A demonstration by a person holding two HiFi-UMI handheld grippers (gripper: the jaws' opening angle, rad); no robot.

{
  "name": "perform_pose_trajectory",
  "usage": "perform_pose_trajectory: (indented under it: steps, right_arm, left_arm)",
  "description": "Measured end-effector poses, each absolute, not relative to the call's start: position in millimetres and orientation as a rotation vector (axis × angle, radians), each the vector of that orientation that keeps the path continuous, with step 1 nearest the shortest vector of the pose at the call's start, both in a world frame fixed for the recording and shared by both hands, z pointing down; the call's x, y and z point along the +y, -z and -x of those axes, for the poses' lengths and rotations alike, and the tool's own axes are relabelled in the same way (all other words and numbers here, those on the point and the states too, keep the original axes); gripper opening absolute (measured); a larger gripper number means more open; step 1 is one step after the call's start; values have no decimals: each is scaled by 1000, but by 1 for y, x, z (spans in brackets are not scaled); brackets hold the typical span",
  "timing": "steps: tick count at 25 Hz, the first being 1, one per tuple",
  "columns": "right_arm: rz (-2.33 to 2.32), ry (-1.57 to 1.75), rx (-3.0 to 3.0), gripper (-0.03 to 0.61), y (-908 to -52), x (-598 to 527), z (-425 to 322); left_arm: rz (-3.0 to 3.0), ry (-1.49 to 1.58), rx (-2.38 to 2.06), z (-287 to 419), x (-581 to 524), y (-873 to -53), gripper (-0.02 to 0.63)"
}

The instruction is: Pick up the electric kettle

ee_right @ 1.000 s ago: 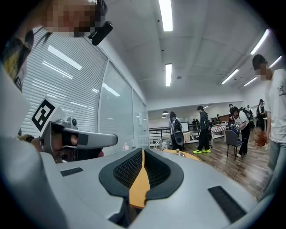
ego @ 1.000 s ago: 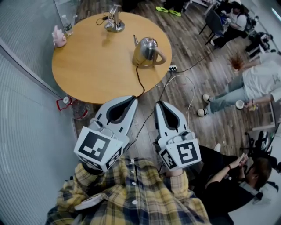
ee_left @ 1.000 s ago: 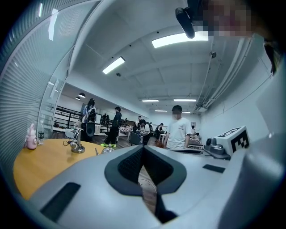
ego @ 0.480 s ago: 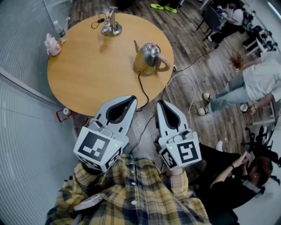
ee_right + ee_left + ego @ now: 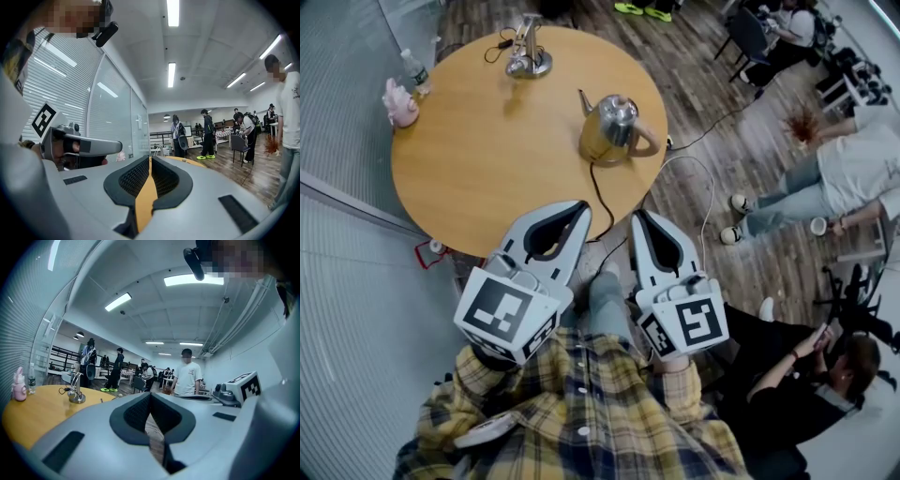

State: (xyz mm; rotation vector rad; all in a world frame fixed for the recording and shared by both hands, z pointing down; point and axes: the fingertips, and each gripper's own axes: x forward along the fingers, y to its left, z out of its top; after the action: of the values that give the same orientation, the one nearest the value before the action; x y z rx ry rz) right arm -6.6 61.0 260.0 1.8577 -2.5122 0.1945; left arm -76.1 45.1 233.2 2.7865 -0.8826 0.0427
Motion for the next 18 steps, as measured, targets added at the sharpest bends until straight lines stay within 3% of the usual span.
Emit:
perform_pose_trajectory:
  steps: [18]
  right_arm:
    - [-1673,-184,-2619,40,-253,-63,-81]
  left_arm:
    - [-2714,-21,-1082,-9,-70,-227,3]
